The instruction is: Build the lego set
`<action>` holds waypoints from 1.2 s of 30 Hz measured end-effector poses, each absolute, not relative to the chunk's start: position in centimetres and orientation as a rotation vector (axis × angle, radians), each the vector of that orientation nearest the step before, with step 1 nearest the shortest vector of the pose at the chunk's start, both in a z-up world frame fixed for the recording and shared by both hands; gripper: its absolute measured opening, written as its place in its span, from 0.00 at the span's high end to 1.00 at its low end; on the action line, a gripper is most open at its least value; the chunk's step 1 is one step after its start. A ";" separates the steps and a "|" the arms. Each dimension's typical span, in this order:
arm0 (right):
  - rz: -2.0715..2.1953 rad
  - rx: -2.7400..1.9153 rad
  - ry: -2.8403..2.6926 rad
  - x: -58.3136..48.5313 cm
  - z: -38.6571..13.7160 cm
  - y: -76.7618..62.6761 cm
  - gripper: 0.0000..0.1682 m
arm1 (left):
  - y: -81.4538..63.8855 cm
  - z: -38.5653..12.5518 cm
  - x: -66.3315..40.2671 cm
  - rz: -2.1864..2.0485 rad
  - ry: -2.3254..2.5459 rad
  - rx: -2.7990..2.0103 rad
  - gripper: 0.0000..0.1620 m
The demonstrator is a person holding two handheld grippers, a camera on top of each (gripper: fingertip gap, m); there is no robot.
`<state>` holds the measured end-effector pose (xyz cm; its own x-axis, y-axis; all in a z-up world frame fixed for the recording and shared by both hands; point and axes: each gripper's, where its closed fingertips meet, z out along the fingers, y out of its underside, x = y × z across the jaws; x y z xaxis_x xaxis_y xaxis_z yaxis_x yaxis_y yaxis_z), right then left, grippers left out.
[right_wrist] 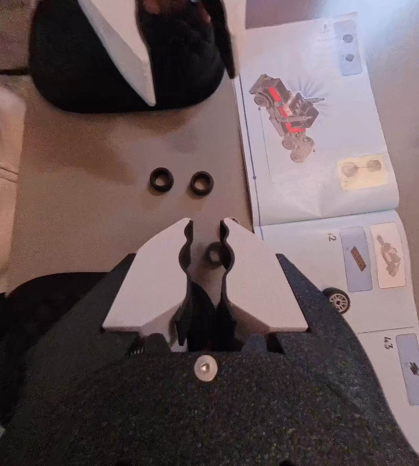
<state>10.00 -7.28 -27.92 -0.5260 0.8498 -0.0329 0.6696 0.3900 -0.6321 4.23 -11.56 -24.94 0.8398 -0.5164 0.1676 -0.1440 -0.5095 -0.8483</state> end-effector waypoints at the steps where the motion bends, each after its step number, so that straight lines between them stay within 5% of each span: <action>1: 0.780 -1.338 -2.360 9.8 -28.5 -6.5 0.87 | -11.7 -25.5 4.6 -0.500 0.512 -2.111 0.67; 13: 0.836 -1.289 -2.340 8.1 -28.7 -6.7 0.91 | -11.9 -26.0 5.5 -0.487 0.553 -2.105 0.67; 19: 0.912 -1.195 -2.370 6.9 -28.4 -9.8 0.91 | -11.8 -25.8 5.3 -0.515 0.528 -2.091 0.92; 36: 0.805 -1.355 -2.454 7.2 -29.6 -9.6 0.91 | -9.5 -27.9 8.0 -0.581 0.643 -2.218 1.00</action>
